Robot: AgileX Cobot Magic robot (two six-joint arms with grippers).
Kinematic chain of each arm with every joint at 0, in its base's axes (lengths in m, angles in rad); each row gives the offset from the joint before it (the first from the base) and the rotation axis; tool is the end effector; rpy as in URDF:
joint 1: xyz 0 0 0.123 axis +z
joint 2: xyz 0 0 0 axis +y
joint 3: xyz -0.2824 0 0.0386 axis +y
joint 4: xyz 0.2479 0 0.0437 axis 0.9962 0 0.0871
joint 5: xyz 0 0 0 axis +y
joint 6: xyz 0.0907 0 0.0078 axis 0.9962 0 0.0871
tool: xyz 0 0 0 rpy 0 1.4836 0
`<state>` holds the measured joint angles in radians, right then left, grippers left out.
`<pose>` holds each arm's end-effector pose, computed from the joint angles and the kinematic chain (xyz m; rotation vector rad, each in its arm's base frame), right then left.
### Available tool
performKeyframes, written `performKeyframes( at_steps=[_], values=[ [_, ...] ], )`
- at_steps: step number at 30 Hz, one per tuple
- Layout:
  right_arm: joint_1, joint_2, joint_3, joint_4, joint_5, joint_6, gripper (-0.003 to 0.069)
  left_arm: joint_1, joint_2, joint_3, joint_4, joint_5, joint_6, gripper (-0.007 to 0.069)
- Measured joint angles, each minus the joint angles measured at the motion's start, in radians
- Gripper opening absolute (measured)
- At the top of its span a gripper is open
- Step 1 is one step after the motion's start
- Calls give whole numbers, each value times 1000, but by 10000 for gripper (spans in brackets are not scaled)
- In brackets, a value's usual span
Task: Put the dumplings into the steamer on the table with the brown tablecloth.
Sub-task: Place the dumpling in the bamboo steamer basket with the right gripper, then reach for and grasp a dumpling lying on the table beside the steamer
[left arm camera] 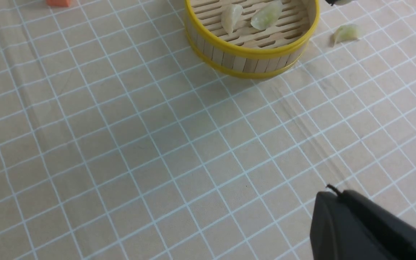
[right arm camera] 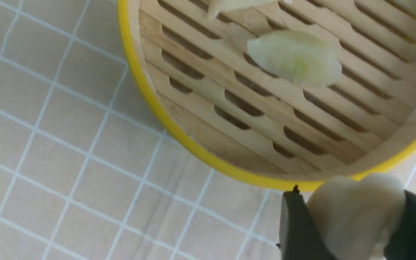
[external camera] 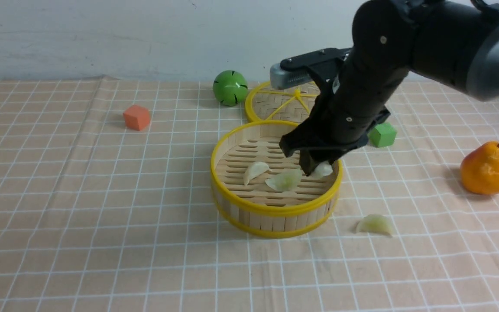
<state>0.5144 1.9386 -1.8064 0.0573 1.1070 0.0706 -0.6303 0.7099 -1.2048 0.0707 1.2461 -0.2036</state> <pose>0.3685 0.2136 0.3002 -0.5847 2.6836 0.2429 0.0681 -0.0422 0.4365 0.4669 2.2088 -0.3649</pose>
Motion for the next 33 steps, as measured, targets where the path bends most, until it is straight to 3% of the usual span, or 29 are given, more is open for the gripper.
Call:
performKeyframes(
  at_steps=[8, 20, 24, 27, 33],
  values=[
    [7, 193, -193, 75, 18, -63, 303, 0, 0, 0, -7, 0, 0, -13],
    [58, 367, -259, 43, -29, -71, 312, 0, 0, 0, -12, -3, 0, -12],
    [58, 369, -267, 32, -45, -46, 426, 0, 0, 0, -12, -6, 0, -11],
    [57, 370, -352, 6, 81, -33, 570, 0, 0, 0, -12, -8, 0, -6],
    [57, 285, -421, -23, 126, -71, 575, 0, 0, 0, -15, -24, 0, -3]
  ],
)
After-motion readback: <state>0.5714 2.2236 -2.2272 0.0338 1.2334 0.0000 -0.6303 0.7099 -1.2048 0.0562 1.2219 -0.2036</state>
